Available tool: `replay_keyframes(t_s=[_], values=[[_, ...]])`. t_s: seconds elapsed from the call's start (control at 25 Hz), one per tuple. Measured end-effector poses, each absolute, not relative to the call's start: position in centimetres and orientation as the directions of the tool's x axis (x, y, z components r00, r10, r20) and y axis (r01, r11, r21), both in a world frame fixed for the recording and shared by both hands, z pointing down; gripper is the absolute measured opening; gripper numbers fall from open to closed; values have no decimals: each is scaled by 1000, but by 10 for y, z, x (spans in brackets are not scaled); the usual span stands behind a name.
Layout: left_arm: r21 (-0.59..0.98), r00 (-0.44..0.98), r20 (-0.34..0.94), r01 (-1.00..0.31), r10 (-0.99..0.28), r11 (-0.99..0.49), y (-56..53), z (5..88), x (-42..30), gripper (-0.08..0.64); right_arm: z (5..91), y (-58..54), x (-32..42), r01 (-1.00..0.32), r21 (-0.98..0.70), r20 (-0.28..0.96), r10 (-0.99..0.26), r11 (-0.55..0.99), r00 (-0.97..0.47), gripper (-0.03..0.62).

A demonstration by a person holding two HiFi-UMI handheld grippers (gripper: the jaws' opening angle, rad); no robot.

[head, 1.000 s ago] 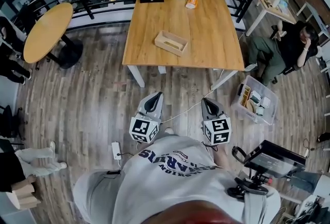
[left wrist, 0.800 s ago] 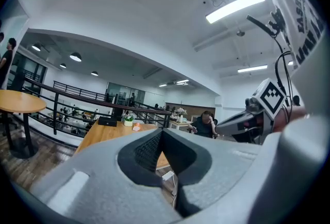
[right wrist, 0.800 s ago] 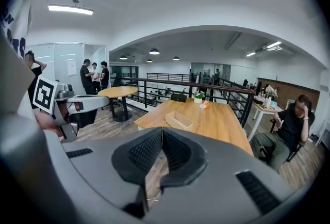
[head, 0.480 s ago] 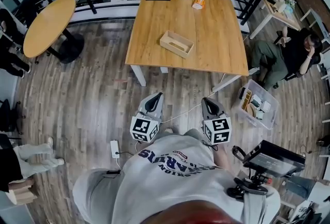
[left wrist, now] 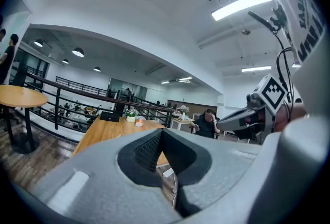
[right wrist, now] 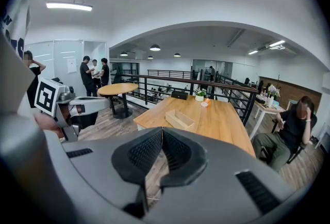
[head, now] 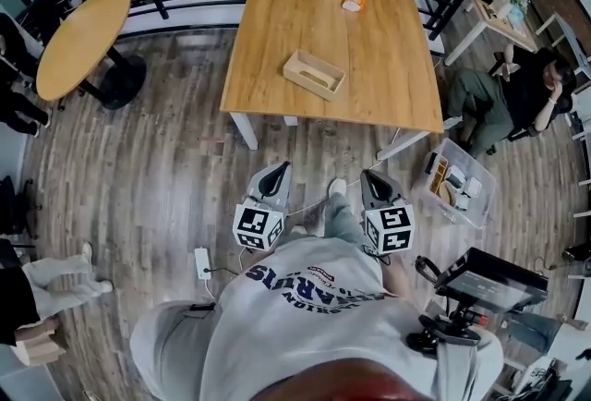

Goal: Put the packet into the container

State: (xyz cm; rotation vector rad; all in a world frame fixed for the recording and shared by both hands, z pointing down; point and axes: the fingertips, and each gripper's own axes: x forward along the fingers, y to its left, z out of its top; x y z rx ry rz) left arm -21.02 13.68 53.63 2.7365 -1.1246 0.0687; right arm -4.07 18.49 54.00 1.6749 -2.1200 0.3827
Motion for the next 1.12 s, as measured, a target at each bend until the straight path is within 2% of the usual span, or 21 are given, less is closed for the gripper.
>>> replay_keyframes(t_s=[0.6, 1.12], values=[[79, 664, 104, -748, -741, -659, 73, 523, -187, -2, 546, 93, -32, -938, -5, 453, -835, 347, -312, 11], [23, 676, 104, -735, -729, -678, 2, 507, -106, -2, 548, 8, 57, -944, -50, 425, -848, 327, -316, 11]])
